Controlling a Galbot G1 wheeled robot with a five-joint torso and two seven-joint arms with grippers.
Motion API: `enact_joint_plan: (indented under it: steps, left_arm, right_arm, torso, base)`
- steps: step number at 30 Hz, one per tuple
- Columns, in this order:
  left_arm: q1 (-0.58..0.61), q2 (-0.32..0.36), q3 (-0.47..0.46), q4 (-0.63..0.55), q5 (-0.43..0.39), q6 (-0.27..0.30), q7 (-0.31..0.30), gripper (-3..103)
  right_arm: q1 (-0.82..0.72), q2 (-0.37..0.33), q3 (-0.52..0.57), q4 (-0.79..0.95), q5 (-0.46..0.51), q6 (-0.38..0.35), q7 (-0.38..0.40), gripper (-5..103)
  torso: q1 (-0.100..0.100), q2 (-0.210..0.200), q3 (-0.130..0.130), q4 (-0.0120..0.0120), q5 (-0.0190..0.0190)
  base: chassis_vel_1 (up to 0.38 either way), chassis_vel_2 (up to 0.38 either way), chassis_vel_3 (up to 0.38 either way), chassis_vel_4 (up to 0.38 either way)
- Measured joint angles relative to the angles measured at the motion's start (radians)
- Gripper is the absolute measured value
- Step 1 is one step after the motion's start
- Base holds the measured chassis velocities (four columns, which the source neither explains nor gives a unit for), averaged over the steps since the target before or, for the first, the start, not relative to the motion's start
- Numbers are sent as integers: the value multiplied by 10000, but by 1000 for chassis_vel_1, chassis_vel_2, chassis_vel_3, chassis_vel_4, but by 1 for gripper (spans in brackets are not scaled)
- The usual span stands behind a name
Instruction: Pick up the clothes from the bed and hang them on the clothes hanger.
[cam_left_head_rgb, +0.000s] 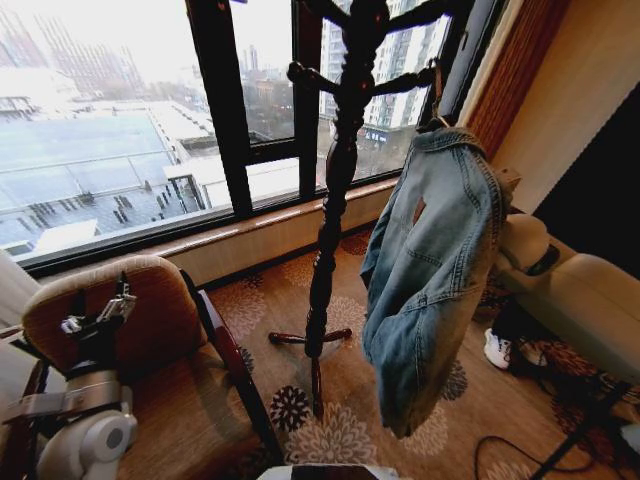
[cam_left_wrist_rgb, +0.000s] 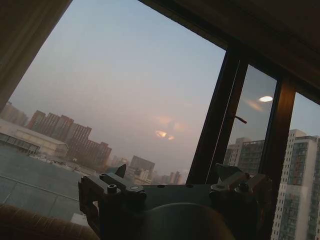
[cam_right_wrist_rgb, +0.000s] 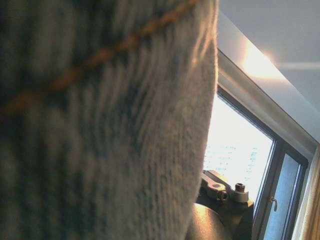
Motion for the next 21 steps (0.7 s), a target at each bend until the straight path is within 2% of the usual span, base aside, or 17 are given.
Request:
enact_joint_plan:
  steps: [21]
  left_arm:
    - [-244,91,174,414,28,9,17,100]
  right_arm:
    - [196,265,-232,16,-147,-64,-172,15]
  torso:
    - [3,0,1,3,-1]
  base:
    - [0,0,0,0]
